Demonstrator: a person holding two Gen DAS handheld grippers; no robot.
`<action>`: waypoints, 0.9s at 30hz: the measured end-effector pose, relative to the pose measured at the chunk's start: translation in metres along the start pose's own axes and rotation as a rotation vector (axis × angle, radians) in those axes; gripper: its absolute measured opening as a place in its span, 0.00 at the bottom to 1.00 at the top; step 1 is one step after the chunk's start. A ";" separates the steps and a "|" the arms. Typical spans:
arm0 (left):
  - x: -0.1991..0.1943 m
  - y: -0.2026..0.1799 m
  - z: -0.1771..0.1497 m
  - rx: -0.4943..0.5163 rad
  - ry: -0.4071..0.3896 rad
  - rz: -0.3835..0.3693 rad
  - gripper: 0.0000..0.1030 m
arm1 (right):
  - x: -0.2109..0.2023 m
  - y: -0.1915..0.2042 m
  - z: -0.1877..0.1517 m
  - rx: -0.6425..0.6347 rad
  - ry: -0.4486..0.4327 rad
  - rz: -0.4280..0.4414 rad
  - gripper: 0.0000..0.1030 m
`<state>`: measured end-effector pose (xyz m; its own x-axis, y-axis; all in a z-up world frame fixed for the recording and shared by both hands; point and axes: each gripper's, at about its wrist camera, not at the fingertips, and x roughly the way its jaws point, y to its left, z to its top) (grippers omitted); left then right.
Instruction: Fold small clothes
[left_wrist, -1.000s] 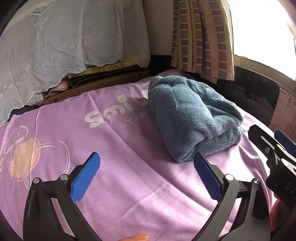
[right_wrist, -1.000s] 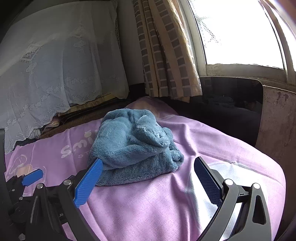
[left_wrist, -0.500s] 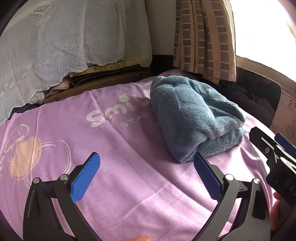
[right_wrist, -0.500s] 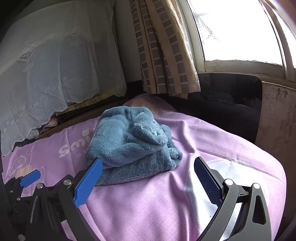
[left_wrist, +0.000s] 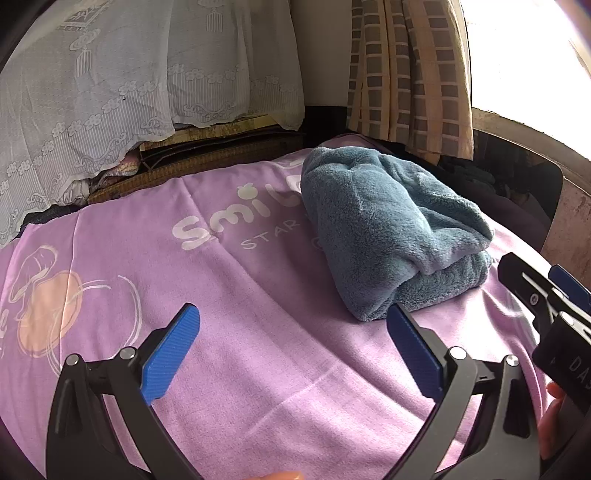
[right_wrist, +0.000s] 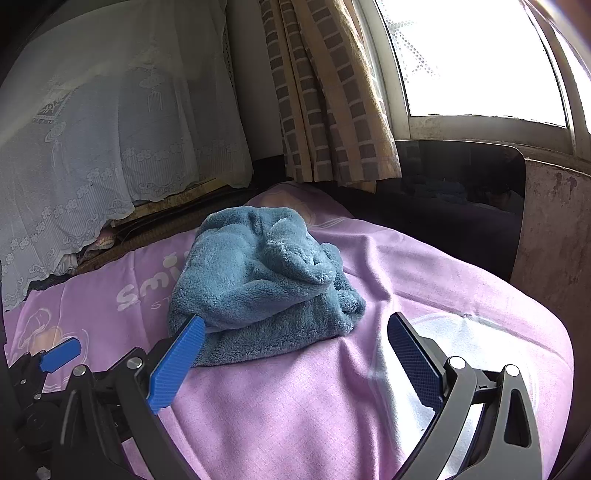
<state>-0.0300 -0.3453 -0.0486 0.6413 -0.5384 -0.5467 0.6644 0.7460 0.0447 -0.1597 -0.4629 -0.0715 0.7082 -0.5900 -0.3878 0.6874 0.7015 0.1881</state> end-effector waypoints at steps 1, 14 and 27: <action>0.000 0.000 0.000 0.000 0.000 0.000 0.95 | 0.000 0.000 0.000 -0.001 -0.001 0.000 0.97; 0.000 -0.001 0.000 0.000 -0.001 0.001 0.95 | 0.000 -0.001 0.000 0.001 0.000 0.000 0.97; 0.002 0.000 -0.001 0.002 0.001 0.011 0.95 | -0.001 -0.001 0.001 0.004 0.001 0.000 0.97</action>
<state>-0.0285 -0.3460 -0.0504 0.6480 -0.5298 -0.5472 0.6582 0.7511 0.0522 -0.1610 -0.4639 -0.0708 0.7081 -0.5896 -0.3885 0.6879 0.7000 0.1916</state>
